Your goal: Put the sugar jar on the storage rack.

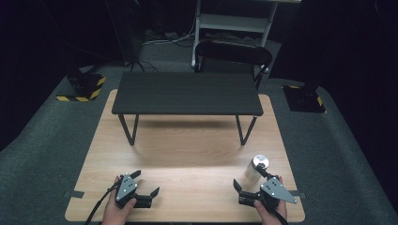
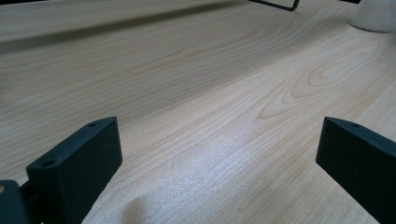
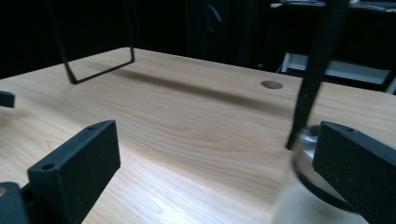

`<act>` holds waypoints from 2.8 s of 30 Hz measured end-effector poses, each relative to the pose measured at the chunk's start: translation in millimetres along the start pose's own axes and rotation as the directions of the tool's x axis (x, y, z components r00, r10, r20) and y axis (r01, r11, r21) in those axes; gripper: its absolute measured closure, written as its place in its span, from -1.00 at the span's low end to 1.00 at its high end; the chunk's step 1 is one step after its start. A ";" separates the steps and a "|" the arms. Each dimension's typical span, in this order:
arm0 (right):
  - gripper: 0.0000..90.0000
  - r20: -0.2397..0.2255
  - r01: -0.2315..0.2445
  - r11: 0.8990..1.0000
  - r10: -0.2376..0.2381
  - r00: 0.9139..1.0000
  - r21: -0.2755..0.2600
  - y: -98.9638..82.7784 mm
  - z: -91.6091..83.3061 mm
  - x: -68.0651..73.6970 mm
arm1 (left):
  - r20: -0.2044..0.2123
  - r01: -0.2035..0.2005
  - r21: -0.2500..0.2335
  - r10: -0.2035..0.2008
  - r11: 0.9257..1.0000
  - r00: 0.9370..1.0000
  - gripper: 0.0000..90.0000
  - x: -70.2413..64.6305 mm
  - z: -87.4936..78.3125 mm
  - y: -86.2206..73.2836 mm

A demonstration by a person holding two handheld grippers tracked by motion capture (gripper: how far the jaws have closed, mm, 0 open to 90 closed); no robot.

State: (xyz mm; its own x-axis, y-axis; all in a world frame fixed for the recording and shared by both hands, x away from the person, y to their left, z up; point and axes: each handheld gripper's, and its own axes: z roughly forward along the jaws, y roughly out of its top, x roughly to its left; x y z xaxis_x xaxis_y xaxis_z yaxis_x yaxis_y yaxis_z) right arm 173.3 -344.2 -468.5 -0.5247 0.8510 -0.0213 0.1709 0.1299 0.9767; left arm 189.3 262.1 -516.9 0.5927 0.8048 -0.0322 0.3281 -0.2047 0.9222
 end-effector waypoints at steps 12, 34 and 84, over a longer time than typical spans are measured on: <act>-0.98 0.086 -0.045 0.999 0.045 0.995 -0.001 -13.4 -12.9 -15.9 | 0.003 0.002 0.003 -0.002 1.000 1.000 -0.99 0.7 0.2 0.5; -0.61 0.149 -0.083 0.996 0.076 0.986 0.043 -39.9 34.6 -31.4 | -0.003 0.005 -0.005 -0.005 1.000 1.000 -0.99 -0.5 -0.6 -1.1; -0.31 0.060 -0.006 1.000 0.007 0.998 -0.020 79.4 42.0 -9.1 | -0.006 -0.004 0.010 0.004 1.000 1.000 -0.99 -1.5 0.3 1.6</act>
State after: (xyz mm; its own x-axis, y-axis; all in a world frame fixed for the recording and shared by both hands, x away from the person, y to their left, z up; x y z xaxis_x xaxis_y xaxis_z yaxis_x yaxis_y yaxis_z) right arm 226.7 -320.3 -399.7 -0.4724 0.8809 -0.0273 0.1572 0.1147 0.9809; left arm 189.2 260.4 -515.4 0.5900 0.8070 -0.0262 0.3332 -0.2137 0.9183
